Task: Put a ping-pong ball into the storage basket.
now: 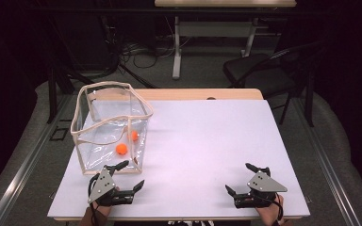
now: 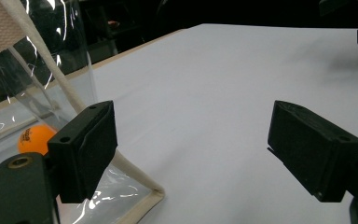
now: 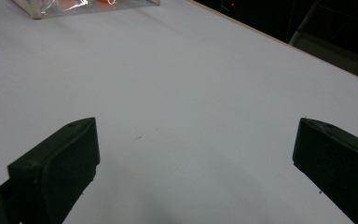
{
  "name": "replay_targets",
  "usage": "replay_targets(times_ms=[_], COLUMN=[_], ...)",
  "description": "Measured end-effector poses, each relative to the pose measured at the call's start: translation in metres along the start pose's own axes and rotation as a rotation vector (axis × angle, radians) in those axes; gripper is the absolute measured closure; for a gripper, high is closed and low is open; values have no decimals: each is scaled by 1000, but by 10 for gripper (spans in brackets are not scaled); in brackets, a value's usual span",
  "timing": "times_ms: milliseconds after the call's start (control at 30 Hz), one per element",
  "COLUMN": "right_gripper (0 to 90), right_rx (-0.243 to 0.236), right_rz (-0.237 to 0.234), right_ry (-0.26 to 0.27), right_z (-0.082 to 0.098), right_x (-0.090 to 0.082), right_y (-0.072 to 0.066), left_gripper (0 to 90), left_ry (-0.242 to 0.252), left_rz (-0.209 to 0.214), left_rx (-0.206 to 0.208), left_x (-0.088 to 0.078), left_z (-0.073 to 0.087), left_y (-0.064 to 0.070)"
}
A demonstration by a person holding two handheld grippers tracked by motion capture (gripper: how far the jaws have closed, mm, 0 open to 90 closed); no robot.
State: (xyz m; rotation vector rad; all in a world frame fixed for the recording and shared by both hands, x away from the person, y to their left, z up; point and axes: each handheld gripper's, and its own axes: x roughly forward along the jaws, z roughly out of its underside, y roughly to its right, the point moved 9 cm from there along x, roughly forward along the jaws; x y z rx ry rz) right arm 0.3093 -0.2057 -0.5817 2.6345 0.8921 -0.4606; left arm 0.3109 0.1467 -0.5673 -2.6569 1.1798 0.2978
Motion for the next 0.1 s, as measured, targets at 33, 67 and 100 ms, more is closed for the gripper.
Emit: replay_targets(times_ms=[33, 67, 100], right_gripper=[0, 0, 0], right_rx=[1, 2, 2], right_rz=[-2, -1, -5], right_ry=[5, 8, 12], right_z=[-1, -1, -1], right_x=[0, 0, 0], right_y=[0, 0, 0], left_gripper=[156, 156, 156], left_ry=[-1, -3, -8], left_rz=[0, 1, 1], left_rx=[1, -3, -6], left_x=[0, 1, 1], left_z=[0, 0, 1], left_y=[0, 0, 0])
